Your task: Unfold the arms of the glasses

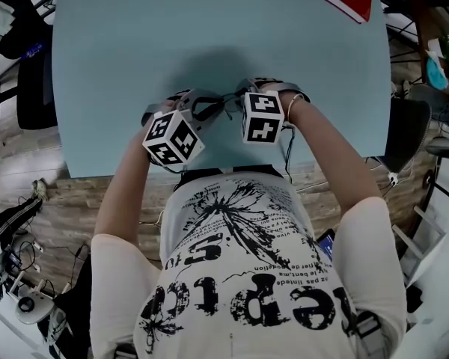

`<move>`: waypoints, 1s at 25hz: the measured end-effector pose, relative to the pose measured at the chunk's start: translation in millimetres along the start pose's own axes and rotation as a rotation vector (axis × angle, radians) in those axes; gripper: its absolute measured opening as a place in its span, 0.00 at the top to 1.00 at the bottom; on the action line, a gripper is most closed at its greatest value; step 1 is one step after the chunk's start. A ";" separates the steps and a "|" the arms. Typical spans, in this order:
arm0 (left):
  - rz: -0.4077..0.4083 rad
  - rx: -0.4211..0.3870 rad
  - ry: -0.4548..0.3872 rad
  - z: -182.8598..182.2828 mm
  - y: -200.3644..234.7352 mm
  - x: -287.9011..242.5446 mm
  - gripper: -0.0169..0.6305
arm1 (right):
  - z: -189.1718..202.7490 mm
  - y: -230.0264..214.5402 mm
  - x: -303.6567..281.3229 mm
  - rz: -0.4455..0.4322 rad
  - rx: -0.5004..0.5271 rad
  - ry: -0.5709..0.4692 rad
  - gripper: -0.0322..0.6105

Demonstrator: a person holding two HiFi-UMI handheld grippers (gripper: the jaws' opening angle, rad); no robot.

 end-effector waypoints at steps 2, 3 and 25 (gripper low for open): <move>-0.004 0.001 0.001 0.5 1.5 0.4 0.93 | -2.8 -1.8 -3.5 -0.012 0.013 0.005 0.85; -0.004 0.003 0.002 0.9 2.4 0.7 0.93 | -3.8 -2.7 -5.1 -0.017 0.017 0.008 0.87; 0.041 0.004 0.135 4.6 5.2 -9.5 0.93 | 14.5 -0.6 66.3 0.206 0.098 -0.142 0.91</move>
Point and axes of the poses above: the fingertips, and each gripper's own axes: x backward along the fingers, y to its left, z out of its underside, the point moved 2 cm from there along x, backward along the fingers, and after that the axes turned 13 degrees about x, right-handed, at the moved point
